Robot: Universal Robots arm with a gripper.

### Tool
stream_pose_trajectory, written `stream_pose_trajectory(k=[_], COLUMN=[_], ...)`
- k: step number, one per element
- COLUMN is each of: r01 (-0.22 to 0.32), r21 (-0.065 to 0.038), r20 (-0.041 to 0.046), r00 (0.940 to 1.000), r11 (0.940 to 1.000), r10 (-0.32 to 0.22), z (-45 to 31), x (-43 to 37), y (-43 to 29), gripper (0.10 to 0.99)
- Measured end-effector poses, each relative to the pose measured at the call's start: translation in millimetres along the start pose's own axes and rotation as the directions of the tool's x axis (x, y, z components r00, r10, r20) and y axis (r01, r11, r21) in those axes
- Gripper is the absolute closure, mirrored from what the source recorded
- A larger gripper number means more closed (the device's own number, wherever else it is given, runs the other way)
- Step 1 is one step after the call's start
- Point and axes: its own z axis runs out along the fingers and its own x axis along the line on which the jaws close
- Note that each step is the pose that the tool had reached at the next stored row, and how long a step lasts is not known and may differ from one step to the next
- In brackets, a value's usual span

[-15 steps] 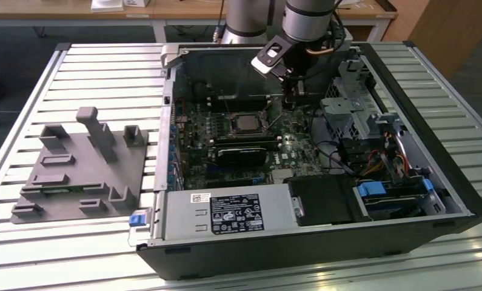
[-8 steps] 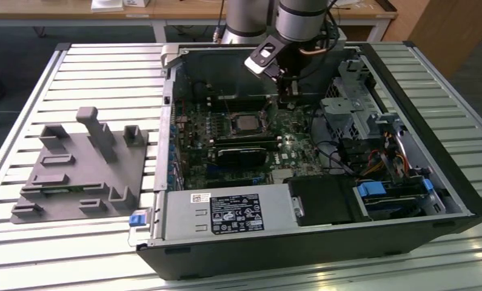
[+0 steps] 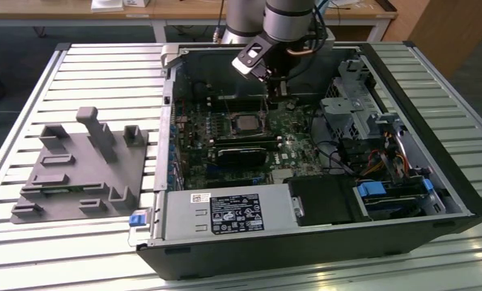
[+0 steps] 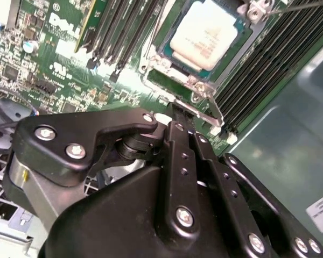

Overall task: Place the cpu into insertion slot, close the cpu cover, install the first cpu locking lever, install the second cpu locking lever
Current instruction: 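Close the cpu cover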

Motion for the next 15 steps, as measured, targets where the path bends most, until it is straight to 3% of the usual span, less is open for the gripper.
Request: stream_pose_trajectory(k=[15], r01=[0.0], r21=[0.0], r20=[0.0001], r00=[1.0], r11=[1.0], r10=[0.0], z=[5.7], x=[-3.2], y=[-16.7], gripper=[0.98])
